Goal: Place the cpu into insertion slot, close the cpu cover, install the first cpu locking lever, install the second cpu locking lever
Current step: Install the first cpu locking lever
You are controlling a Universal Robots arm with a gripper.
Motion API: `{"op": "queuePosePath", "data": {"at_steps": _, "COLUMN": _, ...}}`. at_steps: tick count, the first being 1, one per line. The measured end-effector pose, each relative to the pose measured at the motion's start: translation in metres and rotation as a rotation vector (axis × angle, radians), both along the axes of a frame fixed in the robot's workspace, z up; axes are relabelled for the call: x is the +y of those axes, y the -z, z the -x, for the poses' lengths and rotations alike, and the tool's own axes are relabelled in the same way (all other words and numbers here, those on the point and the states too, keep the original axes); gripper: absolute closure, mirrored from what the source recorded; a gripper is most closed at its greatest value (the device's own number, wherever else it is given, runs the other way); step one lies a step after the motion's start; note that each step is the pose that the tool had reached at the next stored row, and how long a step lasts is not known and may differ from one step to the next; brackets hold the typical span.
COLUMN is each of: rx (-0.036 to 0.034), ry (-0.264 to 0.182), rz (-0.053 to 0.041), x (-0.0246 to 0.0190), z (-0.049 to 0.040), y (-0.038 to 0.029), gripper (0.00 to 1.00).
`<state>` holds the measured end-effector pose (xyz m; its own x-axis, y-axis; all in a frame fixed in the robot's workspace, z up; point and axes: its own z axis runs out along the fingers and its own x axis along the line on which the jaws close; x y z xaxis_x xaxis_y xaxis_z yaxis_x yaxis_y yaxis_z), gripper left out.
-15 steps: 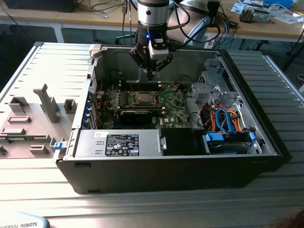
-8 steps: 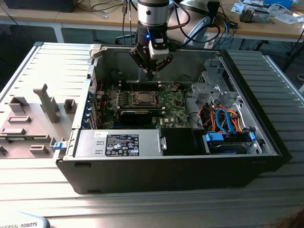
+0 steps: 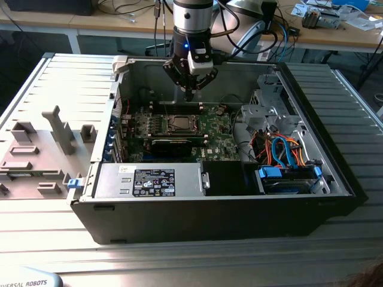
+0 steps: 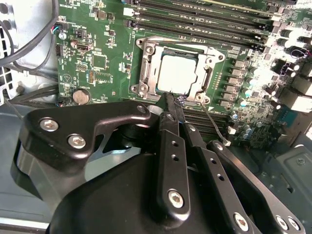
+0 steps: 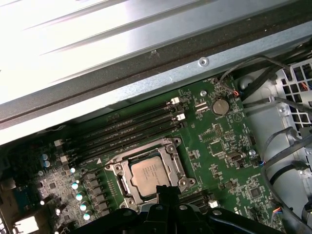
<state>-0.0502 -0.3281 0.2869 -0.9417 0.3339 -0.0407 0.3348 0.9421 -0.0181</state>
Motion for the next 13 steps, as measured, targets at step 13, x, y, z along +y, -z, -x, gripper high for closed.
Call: {"op": "queuePosePath", "data": {"at_steps": 13, "rx": 0.0, "ry": -0.018, "rz": 0.0, "x": 0.0, "z": 0.0, "y": 0.0, "gripper": 0.89}}
